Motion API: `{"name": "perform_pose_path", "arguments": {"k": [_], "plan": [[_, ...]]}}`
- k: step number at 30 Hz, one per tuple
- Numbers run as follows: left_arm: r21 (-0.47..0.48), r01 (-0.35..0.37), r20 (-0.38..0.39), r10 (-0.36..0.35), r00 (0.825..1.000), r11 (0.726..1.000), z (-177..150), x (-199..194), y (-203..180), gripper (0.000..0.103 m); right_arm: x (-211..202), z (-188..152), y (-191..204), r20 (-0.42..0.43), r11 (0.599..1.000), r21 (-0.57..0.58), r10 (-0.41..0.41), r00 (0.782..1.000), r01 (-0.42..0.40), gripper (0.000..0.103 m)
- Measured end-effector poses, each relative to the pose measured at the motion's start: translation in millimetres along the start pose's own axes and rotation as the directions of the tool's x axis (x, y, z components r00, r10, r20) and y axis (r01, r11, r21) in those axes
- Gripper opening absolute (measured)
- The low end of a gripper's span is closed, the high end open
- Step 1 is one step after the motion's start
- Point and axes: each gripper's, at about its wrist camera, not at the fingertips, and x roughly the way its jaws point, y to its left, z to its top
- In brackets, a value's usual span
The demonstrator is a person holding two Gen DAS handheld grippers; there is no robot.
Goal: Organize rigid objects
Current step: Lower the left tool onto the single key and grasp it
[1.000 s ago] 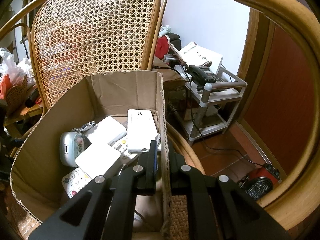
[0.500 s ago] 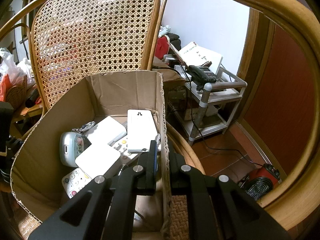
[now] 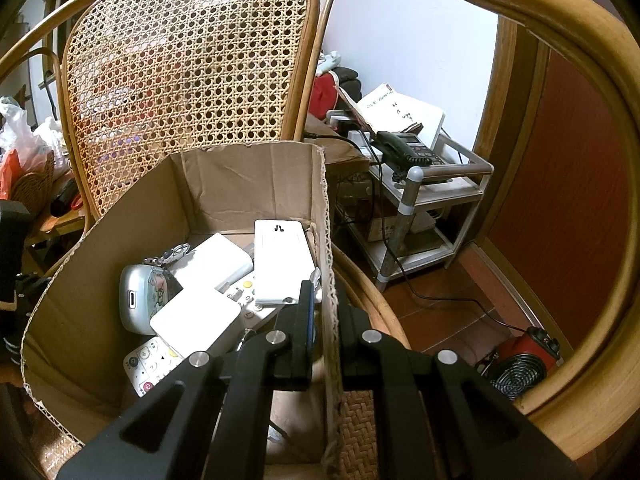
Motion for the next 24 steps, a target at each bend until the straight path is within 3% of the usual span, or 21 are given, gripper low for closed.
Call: {"name": "perform_pose_path", "arguments": {"k": [3,5,8,10,11,12,19,22,23,24], "plan": [[0.03,0.021,0.008,-0.021,1.0,0.999,0,-2,-8,0.055,0,1,1,0.001,1.0,0.001,0.0,1.0,0.0,0.011],[0.023,0.026,0.007,-0.026,1.0,0.999,1,-3,-9,0.056,0,1,0,0.001,1.0,0.002,0.0,1.0,0.0,0.011],[0.016,0.021,-0.003,-0.021,1.0,1.0,3,0,-12,0.073,0,1,0,0.0,1.0,0.003,-0.001,1.0,0.001,0.011],[-0.028,-0.02,-0.02,0.02,1.0,0.999,2,-1,-8,0.101,-1,1,-1,0.0,1.0,0.005,0.0,1.0,0.0,0.011],[-0.071,-0.05,-0.042,0.048,0.998,0.996,2,2,-1,0.102,-1,2,-1,0.0,1.0,0.004,0.001,1.0,-0.001,0.011],[-0.112,-0.036,-0.028,0.033,0.999,0.993,2,0,4,0.103,-1,2,-1,0.003,1.0,0.001,-0.001,1.0,0.001,0.011],[-0.093,-0.054,-0.044,0.05,0.998,0.994,1,-1,4,0.102,-1,2,-2,0.002,1.0,0.003,-0.001,1.0,0.001,0.011],[-0.075,-0.051,-0.029,0.049,0.998,0.996,4,0,-1,0.093,-1,3,-2,0.002,1.0,0.004,-0.002,1.0,0.002,0.011],[-0.061,-0.043,-0.018,0.042,0.999,0.997,4,-2,-4,0.076,-1,2,-2,0.002,1.0,0.003,-0.003,1.0,0.002,0.011],[-0.027,-0.023,0.001,0.023,1.0,0.999,5,-5,-10,0.052,-1,3,-2,0.002,1.0,0.004,-0.001,1.0,0.001,0.011]]}}
